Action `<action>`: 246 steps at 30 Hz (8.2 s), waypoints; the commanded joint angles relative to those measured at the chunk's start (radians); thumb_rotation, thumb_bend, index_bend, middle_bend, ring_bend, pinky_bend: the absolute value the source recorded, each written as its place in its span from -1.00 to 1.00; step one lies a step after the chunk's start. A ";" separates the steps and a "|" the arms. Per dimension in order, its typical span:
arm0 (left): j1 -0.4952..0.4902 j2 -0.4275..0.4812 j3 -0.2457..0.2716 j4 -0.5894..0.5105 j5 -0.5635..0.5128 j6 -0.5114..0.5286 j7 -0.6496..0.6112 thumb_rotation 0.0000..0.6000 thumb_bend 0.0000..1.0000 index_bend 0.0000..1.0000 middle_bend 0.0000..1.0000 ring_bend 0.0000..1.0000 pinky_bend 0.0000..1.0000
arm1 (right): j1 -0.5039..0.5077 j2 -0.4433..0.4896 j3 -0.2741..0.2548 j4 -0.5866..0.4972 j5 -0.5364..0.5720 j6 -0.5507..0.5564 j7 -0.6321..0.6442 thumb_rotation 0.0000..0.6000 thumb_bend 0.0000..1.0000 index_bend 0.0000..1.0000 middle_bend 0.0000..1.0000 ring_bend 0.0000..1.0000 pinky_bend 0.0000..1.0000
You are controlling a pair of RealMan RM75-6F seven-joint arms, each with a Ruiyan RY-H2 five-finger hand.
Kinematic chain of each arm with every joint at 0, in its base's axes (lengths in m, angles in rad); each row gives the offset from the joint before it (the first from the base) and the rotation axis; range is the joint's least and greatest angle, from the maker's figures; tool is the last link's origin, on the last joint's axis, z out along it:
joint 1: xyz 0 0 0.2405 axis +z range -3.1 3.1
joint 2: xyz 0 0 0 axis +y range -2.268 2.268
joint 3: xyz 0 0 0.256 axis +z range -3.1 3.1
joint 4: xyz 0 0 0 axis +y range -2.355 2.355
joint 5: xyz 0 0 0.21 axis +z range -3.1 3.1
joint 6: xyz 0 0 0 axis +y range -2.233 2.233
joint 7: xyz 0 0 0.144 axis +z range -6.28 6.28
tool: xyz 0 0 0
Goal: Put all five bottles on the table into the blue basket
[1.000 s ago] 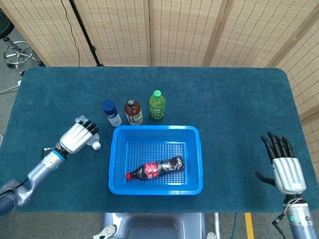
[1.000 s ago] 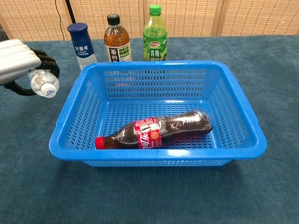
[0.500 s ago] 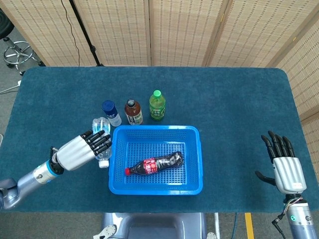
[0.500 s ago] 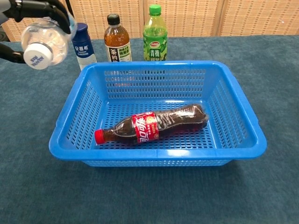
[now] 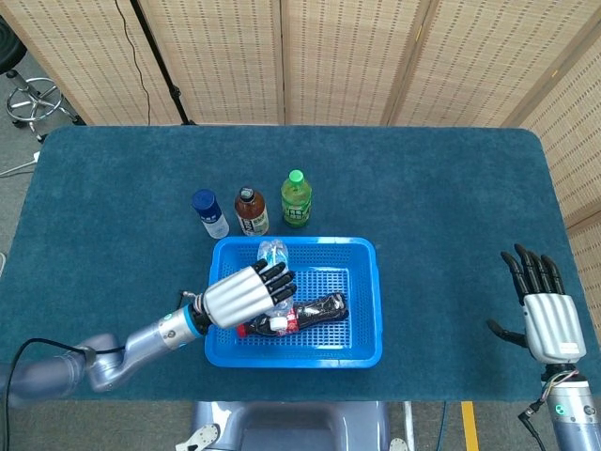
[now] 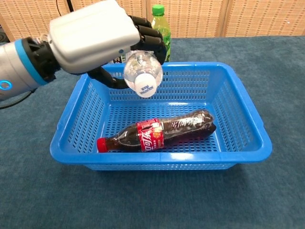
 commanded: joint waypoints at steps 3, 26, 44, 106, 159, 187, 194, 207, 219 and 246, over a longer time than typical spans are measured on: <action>-0.003 -0.072 -0.052 -0.037 -0.144 -0.096 0.038 1.00 -0.24 0.19 0.05 -0.02 0.30 | -0.002 0.006 0.002 -0.003 0.000 0.001 0.009 1.00 -1.00 -1.00 -1.00 -1.00 -1.00; 0.060 0.080 -0.142 -0.331 -0.414 -0.174 0.034 1.00 -0.60 -1.00 -1.00 -1.00 -0.90 | 0.000 0.003 0.003 -0.011 -0.005 -0.011 0.006 1.00 -1.00 -1.00 -1.00 -1.00 -1.00; 0.279 0.251 -0.155 0.064 -0.456 0.038 -0.968 1.00 -0.73 -1.00 -1.00 -1.00 -0.90 | 0.014 -0.013 -0.008 -0.018 0.008 -0.057 -0.027 1.00 -1.00 -1.00 -1.00 -1.00 -1.00; 0.122 -0.086 -0.147 0.487 -0.433 -0.100 -1.445 1.00 -0.29 0.26 -0.08 -0.04 0.00 | 0.012 0.015 -0.015 -0.045 0.025 -0.073 -0.028 1.00 -1.00 -1.00 -1.00 -1.00 -1.00; 0.213 0.330 -0.063 -0.216 -0.280 0.057 -1.041 1.00 -0.48 -1.00 -1.00 -1.00 -1.00 | 0.044 0.087 0.034 -0.016 0.081 -0.129 0.075 1.00 -1.00 -1.00 -1.00 -1.00 -1.00; 0.602 0.614 -0.024 -0.336 -0.610 0.241 -0.643 1.00 -0.48 -1.00 -1.00 -1.00 -1.00 | 0.627 -0.226 0.146 0.657 -0.004 -0.775 1.169 1.00 -1.00 -1.00 -1.00 -1.00 -1.00; 0.633 0.601 -0.040 -0.368 -0.644 0.258 -0.575 1.00 -0.48 -1.00 -1.00 -1.00 -1.00 | 0.718 -0.324 0.128 0.762 -0.028 -0.818 1.282 1.00 -1.00 -1.00 -1.00 -1.00 -1.00; 0.648 0.588 -0.062 -0.371 -0.636 0.242 -0.531 1.00 -0.48 -1.00 -1.00 -1.00 -1.00 | 0.851 -0.535 0.122 0.996 -0.017 -0.856 1.371 1.00 -1.00 -1.00 -1.00 -1.00 -1.00; 0.638 0.571 -0.093 -0.356 -0.672 0.194 -0.493 1.00 -0.48 -1.00 -1.00 -1.00 -1.00 | 0.948 -0.689 0.139 1.202 0.004 -0.841 1.465 1.00 -1.00 -1.00 -1.00 -1.00 -1.00; 0.645 0.564 -0.133 -0.346 -0.695 0.157 -0.480 1.00 -0.48 -1.00 -1.00 -1.00 -1.00 | 1.090 -0.843 0.117 1.397 0.031 -0.971 1.622 1.00 -0.91 -0.09 0.09 -0.11 -0.16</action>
